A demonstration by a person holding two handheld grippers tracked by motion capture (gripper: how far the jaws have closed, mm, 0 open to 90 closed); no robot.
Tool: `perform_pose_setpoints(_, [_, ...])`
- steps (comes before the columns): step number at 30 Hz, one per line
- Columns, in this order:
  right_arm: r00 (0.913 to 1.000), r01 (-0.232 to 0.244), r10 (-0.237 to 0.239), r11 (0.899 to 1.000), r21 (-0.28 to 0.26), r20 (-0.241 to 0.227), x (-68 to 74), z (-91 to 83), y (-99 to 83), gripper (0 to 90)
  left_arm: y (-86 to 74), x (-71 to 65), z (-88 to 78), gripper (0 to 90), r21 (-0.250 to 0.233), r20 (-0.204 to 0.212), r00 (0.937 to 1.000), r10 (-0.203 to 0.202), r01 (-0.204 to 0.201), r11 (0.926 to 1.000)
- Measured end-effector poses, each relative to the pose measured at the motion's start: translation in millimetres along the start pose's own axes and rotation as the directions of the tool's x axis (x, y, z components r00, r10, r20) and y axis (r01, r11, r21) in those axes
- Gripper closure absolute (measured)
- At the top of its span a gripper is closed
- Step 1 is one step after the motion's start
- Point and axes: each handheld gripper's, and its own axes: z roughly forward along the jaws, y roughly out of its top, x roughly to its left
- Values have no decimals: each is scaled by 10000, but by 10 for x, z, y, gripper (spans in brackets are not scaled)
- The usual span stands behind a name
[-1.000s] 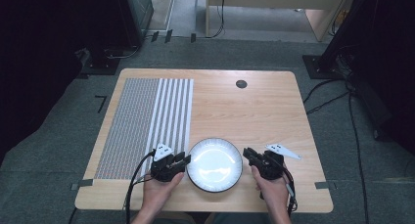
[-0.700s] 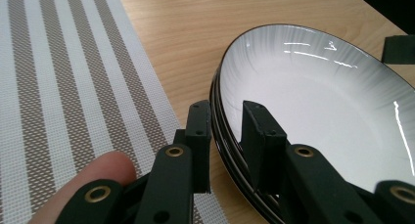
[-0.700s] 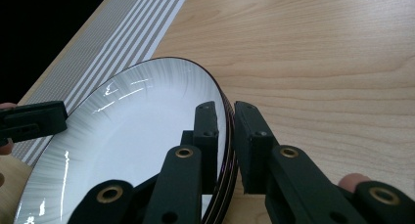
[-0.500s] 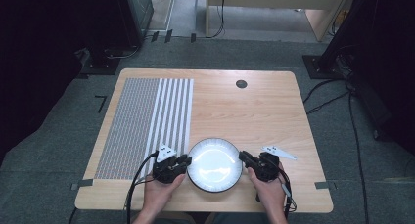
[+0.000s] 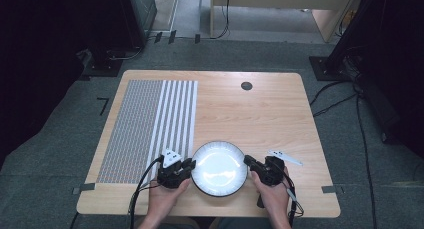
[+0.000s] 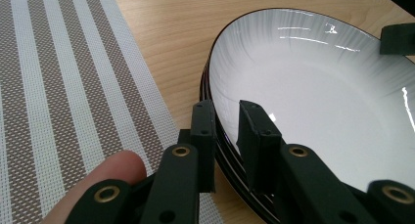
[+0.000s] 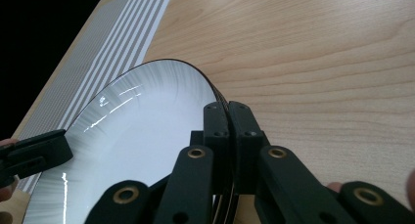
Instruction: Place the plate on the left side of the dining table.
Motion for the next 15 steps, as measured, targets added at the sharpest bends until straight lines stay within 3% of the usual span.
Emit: perform_pose_setpoints(15, [9990, -198, 186, 9994, -278, -407, -4, -77, 39, 885, -15, -18, 15, 763, -64, -70, 9998, 176, -176, 9998])
